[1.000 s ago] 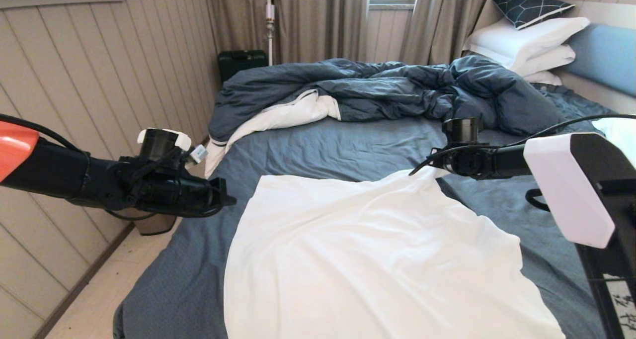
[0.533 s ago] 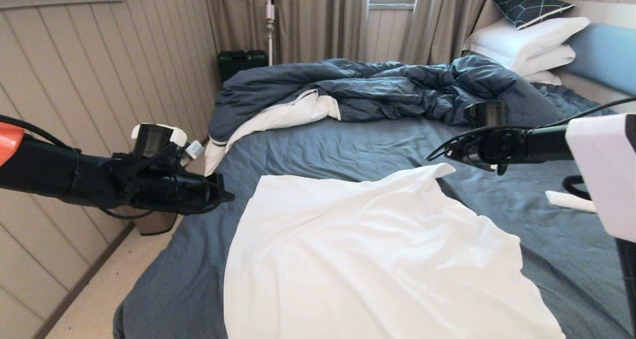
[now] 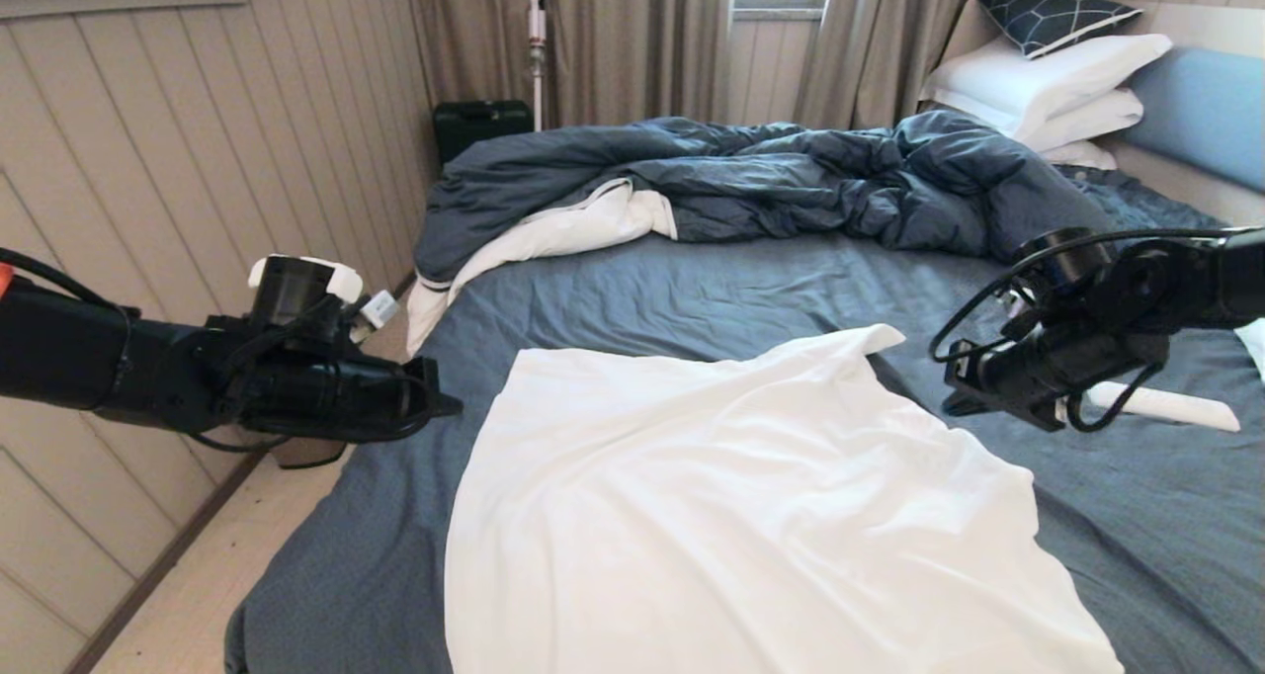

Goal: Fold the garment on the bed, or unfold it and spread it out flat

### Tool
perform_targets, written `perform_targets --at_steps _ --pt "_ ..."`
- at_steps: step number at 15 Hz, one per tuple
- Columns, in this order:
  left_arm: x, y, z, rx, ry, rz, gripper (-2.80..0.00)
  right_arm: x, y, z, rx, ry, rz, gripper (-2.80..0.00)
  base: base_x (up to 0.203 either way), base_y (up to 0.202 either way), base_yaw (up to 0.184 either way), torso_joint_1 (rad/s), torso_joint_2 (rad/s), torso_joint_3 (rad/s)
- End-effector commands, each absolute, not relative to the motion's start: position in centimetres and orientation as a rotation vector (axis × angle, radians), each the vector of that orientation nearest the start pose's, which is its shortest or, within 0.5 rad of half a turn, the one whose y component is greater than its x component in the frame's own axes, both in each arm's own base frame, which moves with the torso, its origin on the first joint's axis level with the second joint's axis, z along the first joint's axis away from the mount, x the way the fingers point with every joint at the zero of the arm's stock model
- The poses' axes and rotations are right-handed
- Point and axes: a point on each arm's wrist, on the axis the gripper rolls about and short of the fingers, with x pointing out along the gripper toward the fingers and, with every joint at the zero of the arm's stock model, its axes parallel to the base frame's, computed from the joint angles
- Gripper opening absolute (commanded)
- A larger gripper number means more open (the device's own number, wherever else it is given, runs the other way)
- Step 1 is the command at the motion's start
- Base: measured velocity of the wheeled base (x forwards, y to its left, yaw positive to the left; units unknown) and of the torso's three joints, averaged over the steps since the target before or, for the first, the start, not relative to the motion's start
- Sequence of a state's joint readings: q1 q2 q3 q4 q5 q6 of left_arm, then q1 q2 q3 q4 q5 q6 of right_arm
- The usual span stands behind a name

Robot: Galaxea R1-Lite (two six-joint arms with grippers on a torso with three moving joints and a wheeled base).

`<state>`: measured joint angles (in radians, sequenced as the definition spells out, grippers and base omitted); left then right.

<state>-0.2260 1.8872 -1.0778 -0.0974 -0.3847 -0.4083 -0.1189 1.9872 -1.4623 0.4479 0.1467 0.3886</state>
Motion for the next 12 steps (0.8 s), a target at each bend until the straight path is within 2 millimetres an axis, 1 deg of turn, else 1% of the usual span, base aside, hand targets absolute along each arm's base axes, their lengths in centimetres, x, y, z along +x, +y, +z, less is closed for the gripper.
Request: perform_targets --at_steps 1,3,4,5,6,8,9,10,12 --pt "33.0 -8.5 14.3 -0.439 0.842 -0.43 -2.8 33.2 -3.8 17.2 0.474 0.989 -0.155 -2.8 0.0 0.0 0.0 0.0 0.0 0.0" --pt "32.5 -8.6 14.2 -0.438 0.852 -0.442 -2.8 29.8 -3.9 17.8 0.436 0.968 -0.136 -2.8 0.0 0.0 0.0 0.0 0.0 0.0" --pt "32.3 -8.7 14.2 -0.438 0.858 -0.447 -2.8 28.5 -4.2 18.3 0.429 0.948 -0.14 -2.8 0.0 0.0 0.0 0.0 0.0 0.0" --pt "32.2 -8.7 14.0 -0.438 0.858 -0.449 -2.8 27.0 -4.7 18.3 0.42 0.941 -0.153 0.0 0.0 0.0 0.0 0.0 0.0 0.0" --pt "32.2 -8.7 13.8 -0.438 0.852 -0.451 -2.8 25.6 -5.6 18.1 0.403 0.942 -0.174 0.0 0.0 0.0 0.0 0.0 0.0 0.0" --pt "32.0 -8.8 13.8 -0.437 0.853 -0.455 -2.8 24.1 -7.5 17.5 0.383 0.953 -0.218 0.0 0.0 0.0 0.0 0.0 0.0 0.0" --pt "31.8 -8.8 14.0 -0.437 0.847 -0.459 -2.8 23.6 -8.2 16.8 0.377 0.977 -0.234 0.0 0.0 0.0 0.0 0.0 0.0 0.0" --pt "31.8 -8.8 13.9 -0.437 0.851 -0.459 -2.8 23.3 -8.8 16.2 0.37 0.994 -0.242 0.0 0.0 0.0 0.0 0.0 0.0 0.0" --pt "31.8 -9.0 13.6 -0.435 0.861 -0.46 -2.8 23.8 -9.3 14.7 0.354 1.017 -0.236 0.0 0.0 0.0 0.0 0.0 0.0 0.0"
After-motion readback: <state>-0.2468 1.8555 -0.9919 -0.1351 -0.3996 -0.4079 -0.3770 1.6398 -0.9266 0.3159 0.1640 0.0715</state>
